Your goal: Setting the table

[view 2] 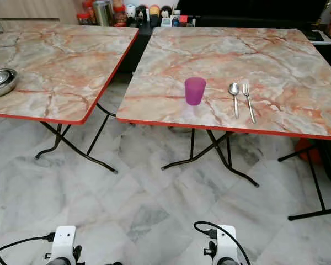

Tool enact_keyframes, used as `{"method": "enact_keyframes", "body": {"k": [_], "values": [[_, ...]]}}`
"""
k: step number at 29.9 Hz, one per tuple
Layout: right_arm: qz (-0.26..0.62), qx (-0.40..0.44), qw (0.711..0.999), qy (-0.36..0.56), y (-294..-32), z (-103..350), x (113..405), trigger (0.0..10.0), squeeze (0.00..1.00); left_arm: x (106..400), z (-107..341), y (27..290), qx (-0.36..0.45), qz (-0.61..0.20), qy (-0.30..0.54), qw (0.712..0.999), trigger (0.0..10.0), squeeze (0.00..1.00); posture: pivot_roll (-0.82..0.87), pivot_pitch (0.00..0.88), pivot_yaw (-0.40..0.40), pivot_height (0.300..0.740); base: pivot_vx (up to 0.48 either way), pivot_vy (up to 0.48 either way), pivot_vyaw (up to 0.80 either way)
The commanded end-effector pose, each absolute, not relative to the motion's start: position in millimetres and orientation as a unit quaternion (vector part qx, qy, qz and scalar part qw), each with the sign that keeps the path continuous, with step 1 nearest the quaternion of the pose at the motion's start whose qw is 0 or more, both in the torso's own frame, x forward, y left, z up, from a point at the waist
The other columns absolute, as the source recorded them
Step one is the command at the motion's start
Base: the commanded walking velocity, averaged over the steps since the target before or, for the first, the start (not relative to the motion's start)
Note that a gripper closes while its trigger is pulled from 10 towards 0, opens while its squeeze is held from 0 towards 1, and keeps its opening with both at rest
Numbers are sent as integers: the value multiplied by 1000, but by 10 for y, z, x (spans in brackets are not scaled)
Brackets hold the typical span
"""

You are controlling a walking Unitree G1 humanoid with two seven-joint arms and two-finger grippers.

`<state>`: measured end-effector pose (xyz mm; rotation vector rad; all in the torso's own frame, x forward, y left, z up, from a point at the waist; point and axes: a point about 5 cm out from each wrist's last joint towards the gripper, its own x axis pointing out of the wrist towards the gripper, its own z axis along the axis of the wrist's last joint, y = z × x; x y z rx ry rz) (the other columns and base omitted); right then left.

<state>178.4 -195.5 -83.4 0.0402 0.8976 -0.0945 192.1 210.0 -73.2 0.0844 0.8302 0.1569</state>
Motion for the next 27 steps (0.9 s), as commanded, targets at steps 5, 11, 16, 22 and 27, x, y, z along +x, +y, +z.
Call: {"method": "enact_keyframes", "body": {"k": [5, 11, 16, 22, 27], "values": [[-50, 21, 891, 450, -1973, -875, 1699, 10000, 0, 1874, -765, 2090, 38, 79, 417, 905, 10000, 0, -58, 111, 14, 740, 0, -365, 0], [-50, 18, 886, 460, -2029, -887, 1659, 10000, 0, 1850, -775, 2110, 41, 83, 422, 902, 10000, 0, -60, 114, 15, 740, 147, -159, 0], [-52, 18, 885, 462, -2061, -885, 1655, 10000, 0, 1841, -780, 2109, 38, 86, 424, 901, 10000, 0, -59, 116, 14, 740, 375, 0, 0], [-50, 16, 884, 464, -2067, -882, 1661, 10000, 0, 1841, -779, 2114, 38, 87, 423, 901, 10000, 0, -58, 114, 14, 740, 422, 0, 0], [-49, 16, 883, 466, -2068, -882, 1663, 10000, 0, 1841, -778, 2117, 40, 87, 424, 901, 10000, 0, -58, 110, 15, 740, 427, 0, 0]]}}
